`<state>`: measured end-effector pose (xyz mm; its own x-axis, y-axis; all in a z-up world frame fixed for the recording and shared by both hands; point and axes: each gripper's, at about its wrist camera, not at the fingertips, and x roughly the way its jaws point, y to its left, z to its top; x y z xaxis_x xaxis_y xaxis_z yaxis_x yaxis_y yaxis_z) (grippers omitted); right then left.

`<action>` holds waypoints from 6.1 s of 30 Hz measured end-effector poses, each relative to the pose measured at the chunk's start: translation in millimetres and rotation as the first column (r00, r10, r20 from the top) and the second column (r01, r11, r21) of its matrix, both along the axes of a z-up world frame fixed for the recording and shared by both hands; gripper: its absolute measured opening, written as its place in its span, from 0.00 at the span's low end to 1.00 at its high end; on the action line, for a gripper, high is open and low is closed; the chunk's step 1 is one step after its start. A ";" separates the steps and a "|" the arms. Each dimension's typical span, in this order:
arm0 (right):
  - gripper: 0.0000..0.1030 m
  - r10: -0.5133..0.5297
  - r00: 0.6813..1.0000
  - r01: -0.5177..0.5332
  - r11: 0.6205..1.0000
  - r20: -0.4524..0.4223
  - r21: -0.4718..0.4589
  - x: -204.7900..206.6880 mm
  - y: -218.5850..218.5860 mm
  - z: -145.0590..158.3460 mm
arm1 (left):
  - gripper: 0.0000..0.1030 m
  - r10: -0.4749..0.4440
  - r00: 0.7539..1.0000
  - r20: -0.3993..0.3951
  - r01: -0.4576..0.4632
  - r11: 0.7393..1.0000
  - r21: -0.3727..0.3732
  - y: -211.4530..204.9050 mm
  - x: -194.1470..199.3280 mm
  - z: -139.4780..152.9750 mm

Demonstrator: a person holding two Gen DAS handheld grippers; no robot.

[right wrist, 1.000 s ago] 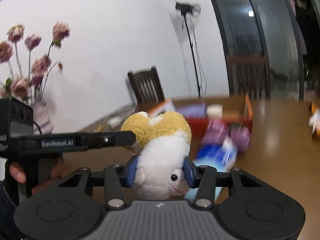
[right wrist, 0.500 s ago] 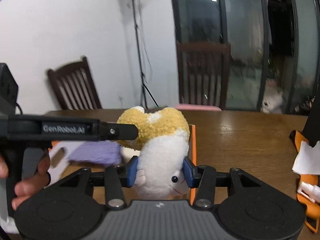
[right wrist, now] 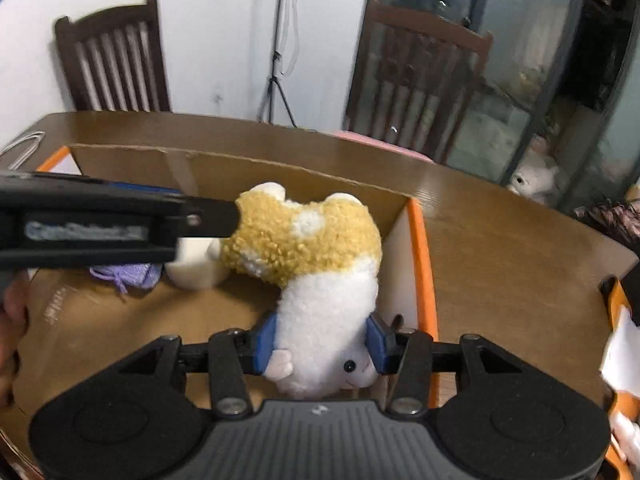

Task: Organize soft objects
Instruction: 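Carry the yellow-white plush into the box and open the right gripper, then grasp the pink-brown sponge block with the right gripper, then carry the pink-brown sponge block into the box and release it, then move the right gripper back toward the remaining soft items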

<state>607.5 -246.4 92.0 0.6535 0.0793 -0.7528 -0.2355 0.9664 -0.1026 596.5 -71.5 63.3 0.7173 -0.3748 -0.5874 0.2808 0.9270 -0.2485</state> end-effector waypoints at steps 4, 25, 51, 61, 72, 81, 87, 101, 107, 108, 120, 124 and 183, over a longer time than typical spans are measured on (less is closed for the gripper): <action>0.54 -0.022 0.999 0.025 0.996 -0.033 0.088 4.8 -9.0 7.3 | 0.50 0.009 0.998 0.065 -0.013 0.998 0.066 5.8 -13.7 21.0; 0.80 0.075 0.927 -0.161 0.965 0.367 0.209 -220.8 -61.3 114.0 | 0.88 -0.002 0.917 0.398 -0.036 0.996 0.088 34.6 -282.6 81.8; 0.67 0.106 0.960 -0.230 0.825 0.258 0.517 -383.4 -40.0 -12.5 | 0.84 -0.041 0.929 0.368 0.038 0.999 0.017 52.8 -347.0 1.4; 0.55 0.120 0.983 -0.183 0.730 0.140 0.659 -349.1 -31.3 -42.1 | 0.34 -0.092 0.973 0.211 0.109 0.992 -0.070 50.1 -307.6 -23.3; 0.55 0.266 0.949 -0.312 0.738 0.167 0.598 -380.0 -52.6 -9.8 | 0.33 -0.028 0.990 0.135 0.055 0.978 -0.200 59.9 -412.9 -16.9; 0.61 0.287 0.953 -0.292 0.772 0.099 0.565 -405.7 -58.4 -27.1 | 0.48 -0.053 0.997 0.063 0.066 0.971 -0.232 69.6 -436.3 -39.9; 0.62 0.184 0.977 -0.214 0.784 0.111 0.582 -394.1 -66.0 -24.8 | 0.48 -0.021 1.000 0.008 0.022 0.964 -0.264 67.9 -417.5 -48.5; 0.36 0.211 0.975 -0.211 0.790 0.067 0.576 -372.8 -51.9 -30.5 | 0.32 -0.034 0.999 0.009 0.035 0.959 -0.280 66.5 -399.2 -44.9; 0.36 0.150 0.956 -0.271 0.785 0.253 0.558 -328.0 -65.2 35.0 | 0.32 -0.043 0.979 0.201 0.104 0.948 -0.300 53.1 -322.0 20.3; 0.36 0.144 0.951 -0.276 0.790 0.273 0.547 -311.7 -69.1 45.2 | 0.32 -0.041 0.974 0.223 0.108 0.949 -0.297 48.2 -303.6 27.5; 0.36 0.041 0.999 -0.044 0.869 0.018 0.493 -107.1 -104.6 38.9 | 0.32 -0.053 0.992 -0.117 0.013 0.948 -0.318 -9.4 -98.6 -12.9; 0.45 0.014 1.000 -0.011 0.942 -0.006 0.335 -96.8 -86.9 25.3 | 0.33 -0.089 0.981 -0.173 0.040 0.963 -0.265 -26.9 -91.0 -31.5; 0.91 0.036 0.910 -0.175 0.937 0.414 0.303 -393.5 -72.6 -7.2 | 0.47 0.163 0.975 0.148 -0.187 0.968 0.167 16.1 -333.7 -53.8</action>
<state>214.0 -319.0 84.8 0.8642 0.3597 -0.3518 -0.3444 0.9326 0.1076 262.8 -55.3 9.5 0.8378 -0.1340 -0.5292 0.1291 0.9905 -0.0463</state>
